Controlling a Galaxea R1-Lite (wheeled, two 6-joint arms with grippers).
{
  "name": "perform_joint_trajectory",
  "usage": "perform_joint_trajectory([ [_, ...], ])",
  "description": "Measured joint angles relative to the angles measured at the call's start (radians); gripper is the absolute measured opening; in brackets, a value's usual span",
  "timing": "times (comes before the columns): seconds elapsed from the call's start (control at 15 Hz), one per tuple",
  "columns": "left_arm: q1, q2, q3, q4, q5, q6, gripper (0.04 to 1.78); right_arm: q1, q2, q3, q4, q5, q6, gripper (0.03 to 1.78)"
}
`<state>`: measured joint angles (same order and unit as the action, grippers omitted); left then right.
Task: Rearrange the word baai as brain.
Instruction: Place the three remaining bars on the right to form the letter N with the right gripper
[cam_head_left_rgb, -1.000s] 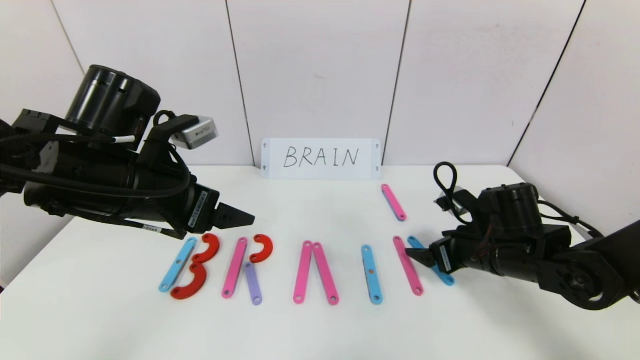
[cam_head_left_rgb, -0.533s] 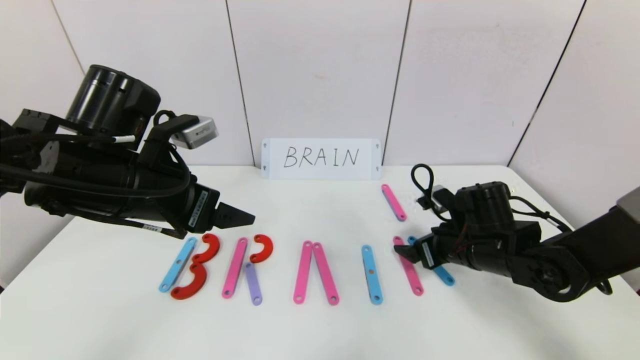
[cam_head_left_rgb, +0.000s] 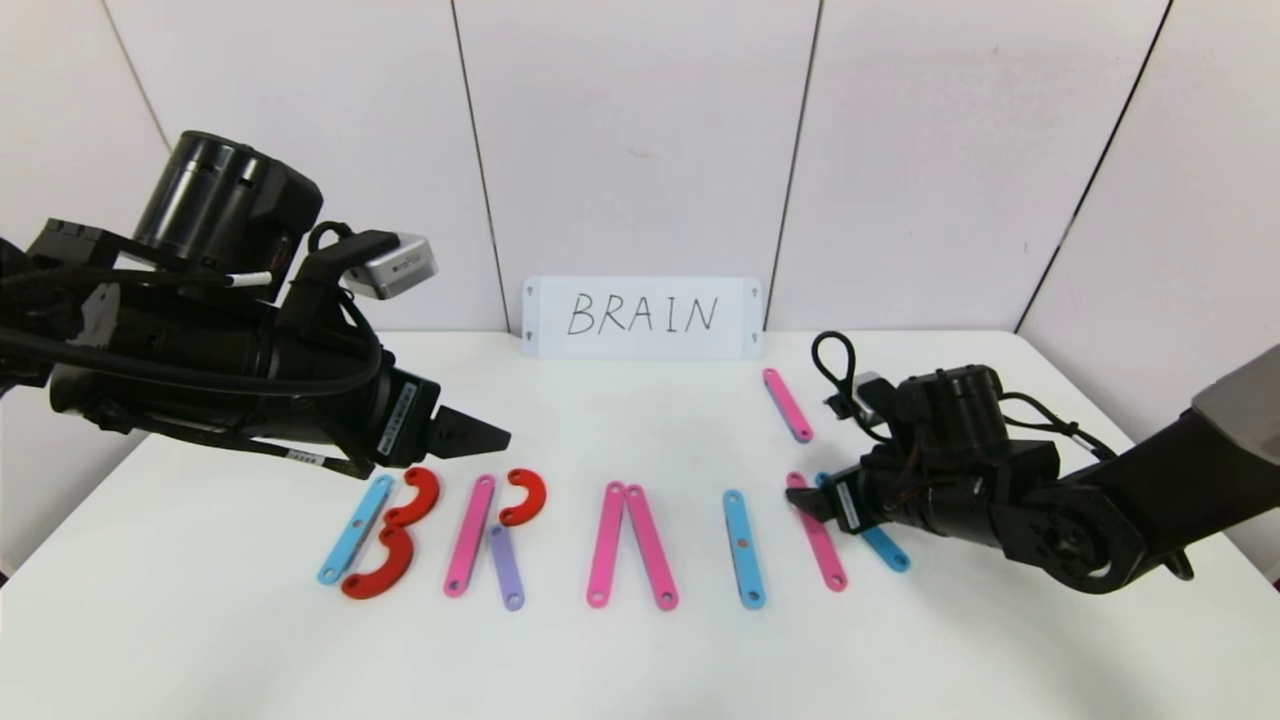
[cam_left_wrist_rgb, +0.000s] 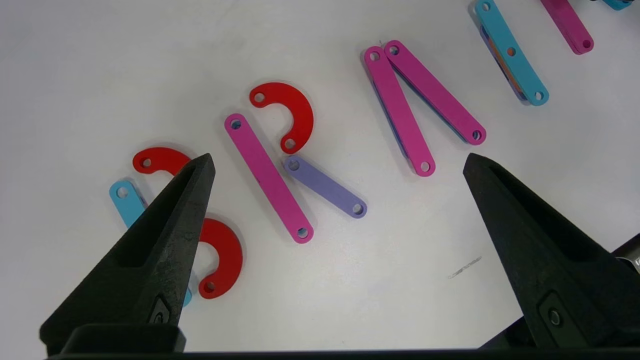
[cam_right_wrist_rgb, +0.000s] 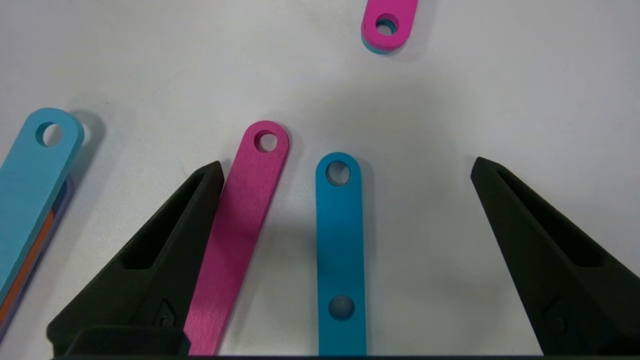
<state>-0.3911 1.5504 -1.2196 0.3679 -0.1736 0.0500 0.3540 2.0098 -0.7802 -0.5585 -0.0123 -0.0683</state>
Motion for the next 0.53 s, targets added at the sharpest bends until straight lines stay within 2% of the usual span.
perform_joint_trajectory([
  [0.53,-0.002,0.002,0.000,0.000,0.000,0.000,1.74,-0.020,0.006,0.001,-0.001,-0.001,0.000,1.73],
])
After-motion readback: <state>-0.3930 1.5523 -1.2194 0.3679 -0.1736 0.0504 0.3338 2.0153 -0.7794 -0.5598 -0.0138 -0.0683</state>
